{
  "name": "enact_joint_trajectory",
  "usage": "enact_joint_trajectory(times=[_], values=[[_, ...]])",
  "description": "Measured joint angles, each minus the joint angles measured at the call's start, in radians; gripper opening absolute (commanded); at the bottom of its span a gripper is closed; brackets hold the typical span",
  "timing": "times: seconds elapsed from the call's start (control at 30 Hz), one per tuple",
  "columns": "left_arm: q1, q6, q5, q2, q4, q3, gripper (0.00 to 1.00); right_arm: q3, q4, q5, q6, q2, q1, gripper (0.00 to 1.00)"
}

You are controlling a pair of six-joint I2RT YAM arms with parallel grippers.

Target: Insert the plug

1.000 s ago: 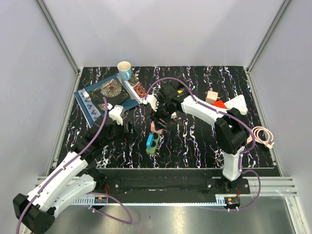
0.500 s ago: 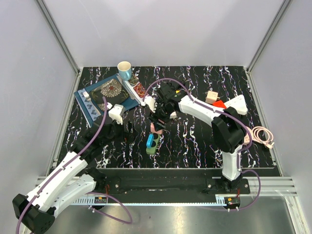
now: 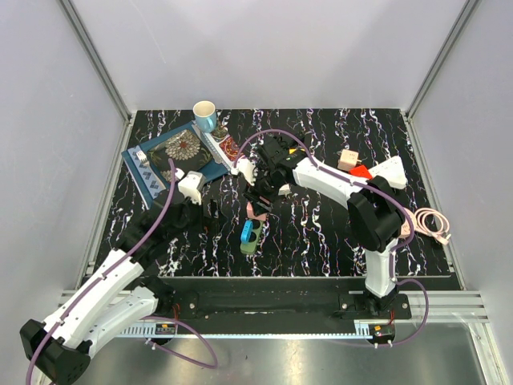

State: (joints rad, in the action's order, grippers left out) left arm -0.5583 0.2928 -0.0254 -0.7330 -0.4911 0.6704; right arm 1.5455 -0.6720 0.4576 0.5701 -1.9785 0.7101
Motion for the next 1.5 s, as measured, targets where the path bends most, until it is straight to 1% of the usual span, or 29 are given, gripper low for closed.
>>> enact_joint_trajectory(times=[0.3, 0.47, 0.53, 0.57, 0.6, 0.63, 0.67, 0.7, 0.77, 0.8, 0.83, 0.87, 1.0, 1.07, 1.2, 1.33, 1.5], values=[[0.000, 0.001, 0.001, 0.016, -0.035, 0.004, 0.99, -0.057, 0.049, 0.008, -0.008, 0.019, -0.010, 0.01], [0.000, 0.004, 0.002, 0.019, -0.039, 0.004, 0.99, -0.105, 0.097, 0.066, -0.013, 0.036, -0.041, 0.01], [0.000, 0.004, 0.002, 0.019, -0.039, 0.004, 0.99, -0.108, 0.103, 0.071, -0.015, 0.036, -0.042, 0.04], [0.000, 0.004, 0.002, 0.018, -0.039, 0.004, 0.99, -0.108, 0.104, 0.072, -0.016, 0.036, -0.042, 0.06], [0.000, 0.004, 0.002, 0.018, -0.039, 0.004, 0.99, -0.108, 0.104, 0.074, -0.017, 0.036, -0.043, 0.16], [0.000, 0.004, 0.002, 0.018, -0.039, 0.004, 0.99, -0.108, 0.105, 0.076, -0.018, 0.036, -0.043, 0.23], [0.000, 0.004, 0.002, 0.018, -0.039, 0.004, 0.99, -0.108, 0.105, 0.077, -0.018, 0.036, -0.044, 0.32], [0.000, 0.004, 0.002, 0.017, -0.039, 0.005, 0.99, -0.104, 0.107, 0.077, -0.018, 0.039, -0.044, 0.50], [0.000, 0.004, 0.003, 0.010, -0.042, 0.014, 0.99, -0.103, 0.105, 0.077, -0.019, 0.042, -0.043, 0.66], [0.000, 0.004, 0.003, 0.005, -0.040, 0.019, 0.99, -0.100, 0.100, 0.076, -0.018, 0.043, -0.043, 0.73], [0.000, 0.004, 0.003, 0.002, -0.040, 0.024, 0.99, -0.098, 0.097, 0.075, -0.018, 0.044, -0.043, 0.85], [0.000, 0.004, 0.003, -0.003, -0.040, 0.030, 0.99, -0.093, 0.091, 0.072, -0.020, 0.045, -0.043, 0.89], [0.000, 0.004, 0.003, -0.023, -0.038, 0.044, 0.99, -0.087, 0.007, 0.027, -0.045, 0.045, -0.045, 0.96], [0.000, 0.004, 0.003, -0.037, -0.038, 0.052, 0.99, -0.076, -0.008, 0.001, -0.070, 0.055, -0.045, 1.00], [0.000, 0.005, 0.003, -0.092, -0.037, 0.089, 0.99, -0.076, 0.016, -0.068, -0.147, 0.148, -0.046, 1.00], [-0.018, 0.008, 0.006, -0.176, -0.031, 0.151, 0.99, -0.097, 0.077, -0.206, -0.294, 0.343, -0.053, 1.00], [-0.089, 0.021, 0.051, -0.322, -0.025, 0.243, 0.99, -0.251, 0.154, -0.417, -0.565, 0.685, -0.103, 1.00]])
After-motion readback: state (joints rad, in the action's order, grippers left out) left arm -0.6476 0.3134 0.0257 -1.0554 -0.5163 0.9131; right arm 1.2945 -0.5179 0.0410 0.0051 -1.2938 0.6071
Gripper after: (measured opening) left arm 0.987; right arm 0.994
